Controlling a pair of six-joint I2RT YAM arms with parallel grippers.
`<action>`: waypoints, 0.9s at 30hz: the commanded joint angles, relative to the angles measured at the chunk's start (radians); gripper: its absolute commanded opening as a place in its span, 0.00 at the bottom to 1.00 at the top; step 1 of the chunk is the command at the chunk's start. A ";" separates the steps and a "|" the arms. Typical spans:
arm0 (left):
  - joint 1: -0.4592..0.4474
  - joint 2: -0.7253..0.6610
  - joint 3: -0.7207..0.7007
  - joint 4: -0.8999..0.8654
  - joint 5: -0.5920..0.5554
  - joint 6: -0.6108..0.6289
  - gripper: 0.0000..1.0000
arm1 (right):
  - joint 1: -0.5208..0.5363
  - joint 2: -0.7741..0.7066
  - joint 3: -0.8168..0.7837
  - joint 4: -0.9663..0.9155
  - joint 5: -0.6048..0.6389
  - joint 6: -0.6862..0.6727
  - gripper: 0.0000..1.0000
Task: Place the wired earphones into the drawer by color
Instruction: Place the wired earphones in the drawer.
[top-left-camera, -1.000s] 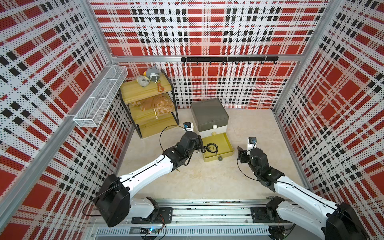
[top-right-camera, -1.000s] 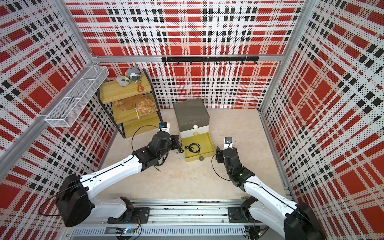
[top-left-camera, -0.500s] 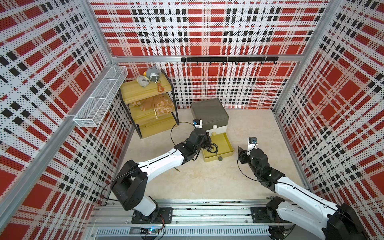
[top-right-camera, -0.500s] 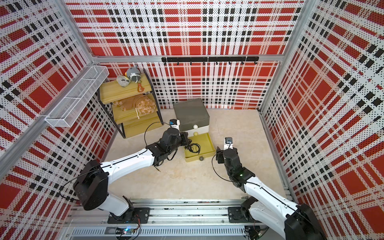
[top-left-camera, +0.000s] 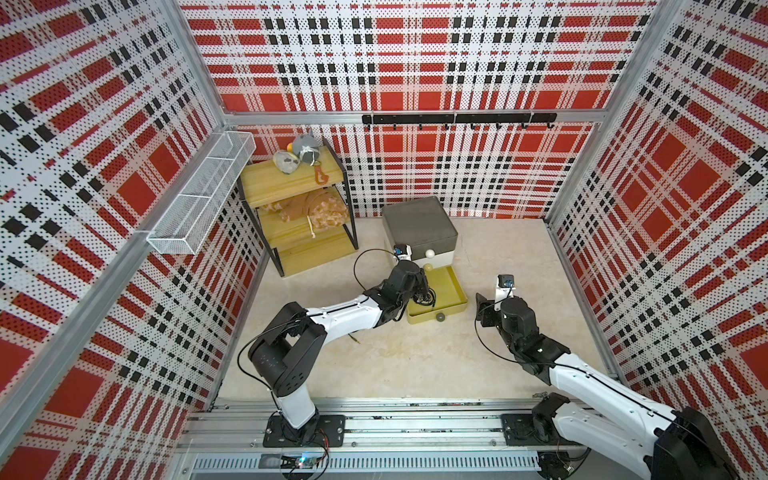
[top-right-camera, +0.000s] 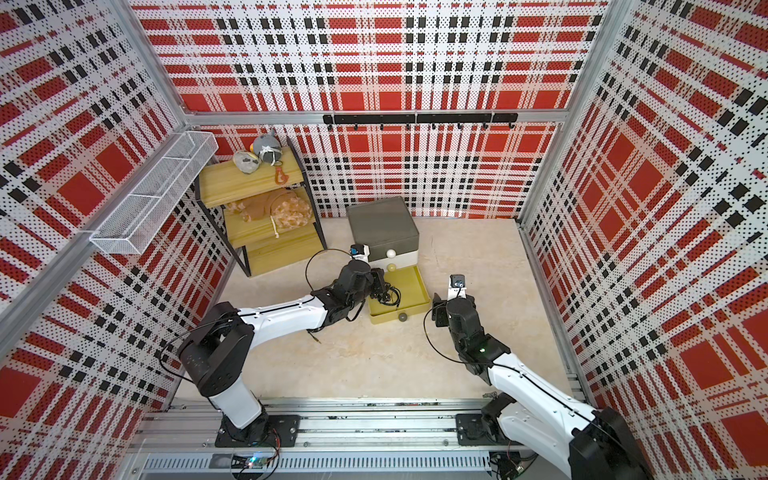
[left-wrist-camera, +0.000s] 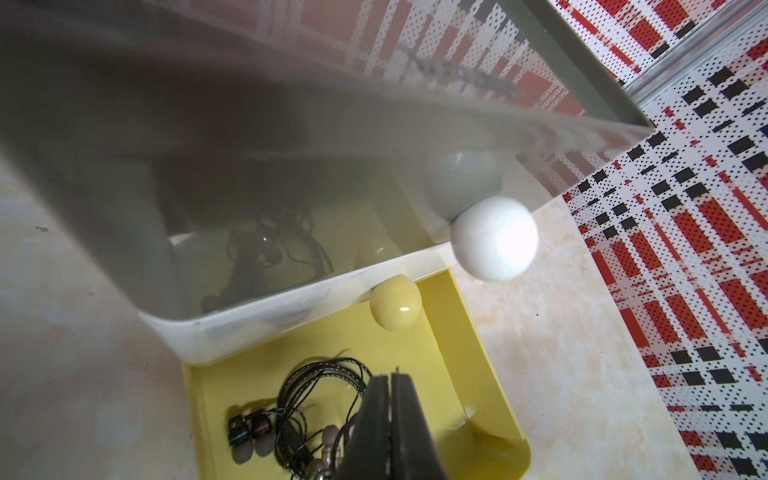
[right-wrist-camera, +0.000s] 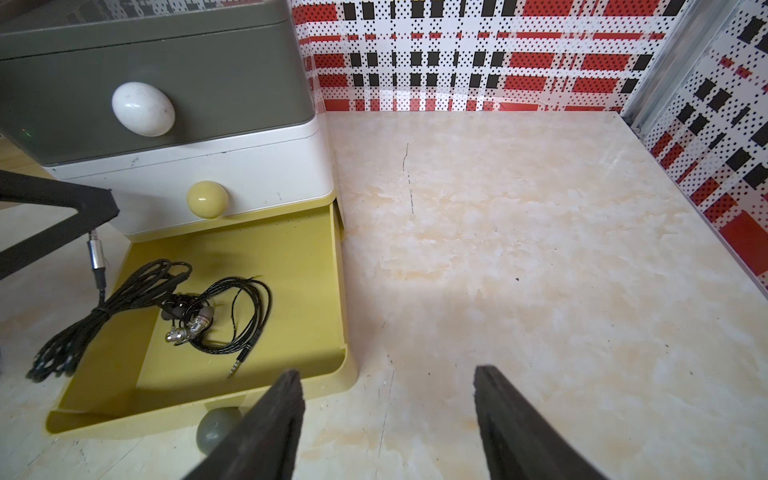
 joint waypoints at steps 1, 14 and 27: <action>-0.004 0.028 0.016 0.058 0.001 -0.019 0.03 | -0.008 -0.017 -0.014 0.001 0.008 0.000 0.71; -0.003 -0.136 -0.111 0.035 -0.045 -0.059 0.72 | -0.008 -0.005 -0.016 0.006 0.001 0.000 0.71; 0.054 -0.485 -0.340 -0.203 -0.192 -0.096 0.92 | -0.008 0.014 -0.012 0.013 -0.008 0.000 0.71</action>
